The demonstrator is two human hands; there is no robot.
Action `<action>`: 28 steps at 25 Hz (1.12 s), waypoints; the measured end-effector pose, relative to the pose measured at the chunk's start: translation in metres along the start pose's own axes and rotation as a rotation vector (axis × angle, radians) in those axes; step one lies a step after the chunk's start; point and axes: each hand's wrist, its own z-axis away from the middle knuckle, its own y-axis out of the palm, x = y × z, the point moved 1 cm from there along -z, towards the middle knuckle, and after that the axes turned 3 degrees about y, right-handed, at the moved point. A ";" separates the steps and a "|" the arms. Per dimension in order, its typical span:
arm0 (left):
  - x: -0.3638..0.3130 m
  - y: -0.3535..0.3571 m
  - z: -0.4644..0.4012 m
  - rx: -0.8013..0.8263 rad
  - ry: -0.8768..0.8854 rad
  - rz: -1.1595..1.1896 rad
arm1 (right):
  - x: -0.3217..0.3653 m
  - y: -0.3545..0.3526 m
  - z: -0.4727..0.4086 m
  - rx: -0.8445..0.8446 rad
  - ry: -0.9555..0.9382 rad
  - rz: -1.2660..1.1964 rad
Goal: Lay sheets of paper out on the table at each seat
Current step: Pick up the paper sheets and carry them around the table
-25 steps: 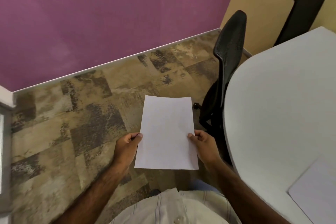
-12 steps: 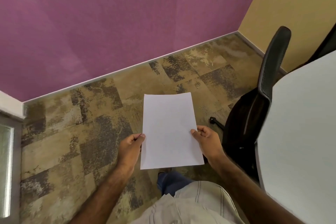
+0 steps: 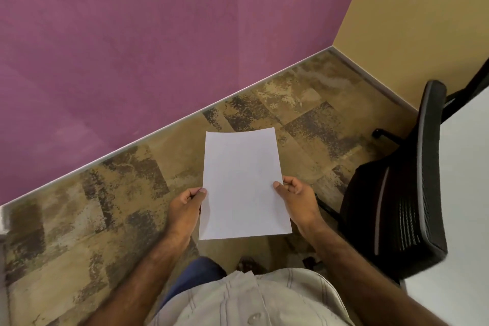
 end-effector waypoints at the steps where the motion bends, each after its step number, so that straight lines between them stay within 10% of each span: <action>1: -0.011 0.006 -0.017 0.010 0.011 -0.006 | 0.011 0.003 -0.013 -0.015 -0.004 -0.006; 15: -0.186 0.098 -0.285 0.317 0.120 -0.092 | 0.146 0.049 -0.193 -0.315 0.052 -0.175; 28: -0.293 0.304 -0.418 0.576 0.167 -0.320 | 0.197 -0.046 -0.342 -0.515 0.090 -0.372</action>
